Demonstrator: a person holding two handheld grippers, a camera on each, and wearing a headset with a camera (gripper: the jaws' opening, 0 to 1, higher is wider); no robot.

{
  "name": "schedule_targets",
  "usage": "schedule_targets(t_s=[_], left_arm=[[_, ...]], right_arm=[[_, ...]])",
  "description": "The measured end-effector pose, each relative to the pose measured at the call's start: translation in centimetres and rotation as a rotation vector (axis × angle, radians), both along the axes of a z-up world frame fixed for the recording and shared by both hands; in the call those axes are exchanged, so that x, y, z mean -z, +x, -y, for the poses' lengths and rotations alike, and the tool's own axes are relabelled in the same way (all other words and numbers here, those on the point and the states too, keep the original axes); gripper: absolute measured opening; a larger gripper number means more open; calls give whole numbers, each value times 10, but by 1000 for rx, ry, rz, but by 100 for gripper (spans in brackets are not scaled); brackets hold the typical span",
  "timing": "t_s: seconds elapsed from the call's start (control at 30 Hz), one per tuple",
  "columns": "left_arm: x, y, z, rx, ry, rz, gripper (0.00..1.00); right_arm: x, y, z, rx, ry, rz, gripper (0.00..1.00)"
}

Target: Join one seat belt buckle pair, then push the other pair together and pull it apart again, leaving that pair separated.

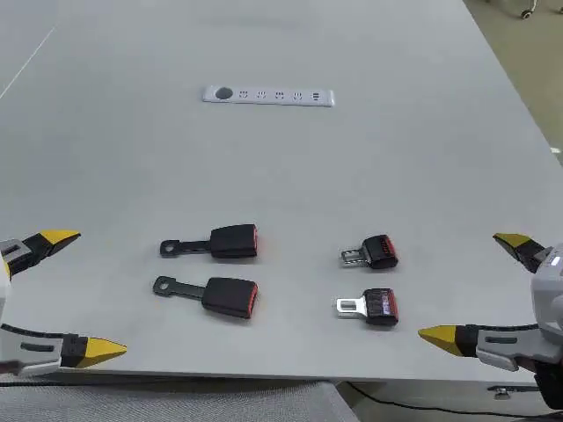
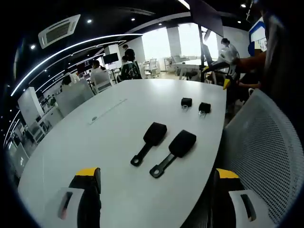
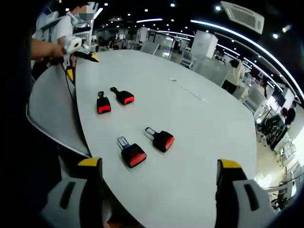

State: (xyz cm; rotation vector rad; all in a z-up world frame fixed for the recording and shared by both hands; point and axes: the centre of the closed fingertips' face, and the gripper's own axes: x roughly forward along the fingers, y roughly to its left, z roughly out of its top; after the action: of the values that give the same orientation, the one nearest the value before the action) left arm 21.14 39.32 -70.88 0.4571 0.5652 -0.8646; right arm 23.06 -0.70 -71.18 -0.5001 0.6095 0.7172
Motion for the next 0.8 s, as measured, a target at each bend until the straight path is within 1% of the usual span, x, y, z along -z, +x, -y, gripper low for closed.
schedule_targets(t_s=[0.23, 0.4, 0.5, 0.8], left_arm=[[0, 0, 4, 14, -4, -6, 100], [-1, 0, 5, 14, -10, -5, 100], [-1, -1, 6, 19, -14, -15, 100], [2, -4, 3, 10, -11, -19, 100]], right_arm=[[-1, -3, 1, 5, 0, -3, 100], [-2, -2, 2, 8, 0, -2, 100], [-2, -2, 2, 8, -2, -1, 100], [0, -2, 5, 11, -6, -3, 100]])
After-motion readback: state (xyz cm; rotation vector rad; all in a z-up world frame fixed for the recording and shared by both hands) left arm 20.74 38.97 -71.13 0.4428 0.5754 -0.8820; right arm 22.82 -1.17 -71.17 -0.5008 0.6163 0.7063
